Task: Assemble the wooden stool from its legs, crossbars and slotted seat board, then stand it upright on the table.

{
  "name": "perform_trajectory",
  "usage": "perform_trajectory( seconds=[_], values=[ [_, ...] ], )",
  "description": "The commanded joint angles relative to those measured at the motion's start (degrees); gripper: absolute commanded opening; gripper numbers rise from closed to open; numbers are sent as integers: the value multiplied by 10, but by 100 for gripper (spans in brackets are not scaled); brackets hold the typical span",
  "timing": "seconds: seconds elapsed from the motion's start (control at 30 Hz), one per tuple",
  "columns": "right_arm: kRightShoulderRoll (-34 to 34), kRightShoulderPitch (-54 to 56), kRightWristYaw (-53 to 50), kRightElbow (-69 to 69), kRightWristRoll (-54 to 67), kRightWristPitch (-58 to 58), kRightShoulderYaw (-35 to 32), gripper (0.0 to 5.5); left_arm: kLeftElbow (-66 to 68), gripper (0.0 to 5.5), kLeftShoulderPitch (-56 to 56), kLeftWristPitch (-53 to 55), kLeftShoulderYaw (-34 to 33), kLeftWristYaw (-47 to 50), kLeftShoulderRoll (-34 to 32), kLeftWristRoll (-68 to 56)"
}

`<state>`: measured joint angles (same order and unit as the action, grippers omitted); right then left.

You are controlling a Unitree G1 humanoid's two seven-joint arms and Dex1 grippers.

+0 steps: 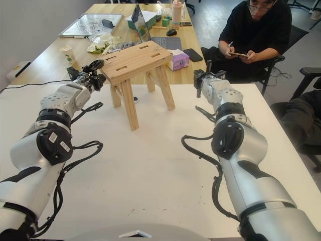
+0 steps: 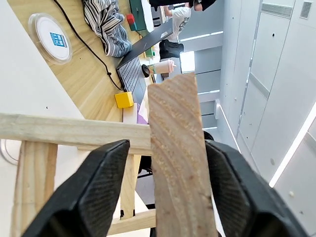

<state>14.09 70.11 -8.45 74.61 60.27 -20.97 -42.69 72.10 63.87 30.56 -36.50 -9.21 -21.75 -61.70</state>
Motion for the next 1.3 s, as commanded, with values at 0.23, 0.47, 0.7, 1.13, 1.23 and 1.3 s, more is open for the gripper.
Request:
perform_trajectory(
  seconds=[0.23, 0.47, 0.7, 1.13, 1.23, 1.3],
  values=[
    [30, -23, 49, -19, -47, -26, -15, 251, -90, 425, -81, 119, -21, -78, -52, 42],
    [35, -112, 177, -72, -193, 4, 99, 315, -328, 484, -235, -150, 71, -78, -7, 229],
    [-29, -307, 278, -312, -306, 100, 219, 315, -528, 484, -392, -314, 164, -73, 80, 356],
    [-129, -444, 268, -466, -383, 240, 302, 315, -558, 484, -474, -390, 193, -45, 144, 408],
    [-141, -453, 281, -483, -375, 234, 312, 315, -559, 484, -474, -392, 194, -42, 145, 411],
    [-147, -456, 284, -488, -373, 230, 312, 315, -559, 484, -473, -390, 192, -39, 143, 412]
  ],
)
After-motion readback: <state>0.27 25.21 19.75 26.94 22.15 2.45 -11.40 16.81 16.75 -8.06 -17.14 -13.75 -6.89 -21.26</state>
